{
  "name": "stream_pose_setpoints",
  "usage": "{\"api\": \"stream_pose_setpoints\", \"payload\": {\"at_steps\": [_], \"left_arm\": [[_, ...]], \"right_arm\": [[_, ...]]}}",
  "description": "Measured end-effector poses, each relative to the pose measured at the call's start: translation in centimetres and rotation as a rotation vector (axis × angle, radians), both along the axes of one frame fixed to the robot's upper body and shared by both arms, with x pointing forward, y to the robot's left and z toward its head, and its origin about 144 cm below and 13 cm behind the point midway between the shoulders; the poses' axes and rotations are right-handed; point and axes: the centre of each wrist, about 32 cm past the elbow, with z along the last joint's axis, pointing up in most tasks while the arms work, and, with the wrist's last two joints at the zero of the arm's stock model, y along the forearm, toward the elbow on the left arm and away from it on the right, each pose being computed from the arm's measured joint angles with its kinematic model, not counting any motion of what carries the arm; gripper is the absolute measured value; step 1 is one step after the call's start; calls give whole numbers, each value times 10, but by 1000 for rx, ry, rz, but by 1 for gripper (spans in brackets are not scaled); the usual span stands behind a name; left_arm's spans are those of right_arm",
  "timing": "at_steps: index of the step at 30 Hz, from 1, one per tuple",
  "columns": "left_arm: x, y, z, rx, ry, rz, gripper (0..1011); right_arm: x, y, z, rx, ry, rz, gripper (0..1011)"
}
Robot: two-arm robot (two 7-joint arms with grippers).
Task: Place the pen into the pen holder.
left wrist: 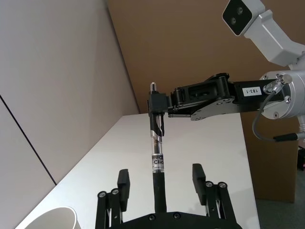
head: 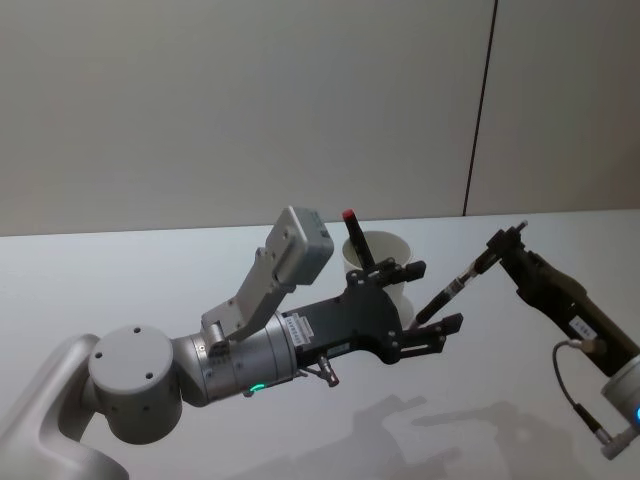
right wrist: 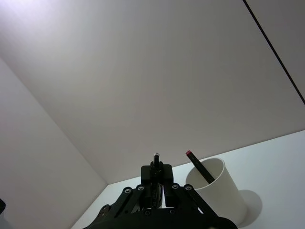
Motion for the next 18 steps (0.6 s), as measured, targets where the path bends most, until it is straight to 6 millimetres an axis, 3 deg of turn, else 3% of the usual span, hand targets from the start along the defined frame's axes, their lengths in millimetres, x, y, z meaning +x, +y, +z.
{"api": "stream_pose_setpoints", "payload": {"at_steps": [3, 6, 7, 18], "left_arm": [[0, 0, 0, 0, 0, 0, 918], [0, 0, 0, -1, -1, 0, 933], [0, 0, 0, -1, -1, 0, 1003], [0, 0, 0, -1, -1, 0, 1004]], "right_arm": [[1, -2, 2, -22, -10, -4, 136], [2, -3, 3, -40, -18, -5, 136], [3, -5, 4, -53, -26, -6, 136], [16, -22, 16, -165, -109, 16, 136]]}}
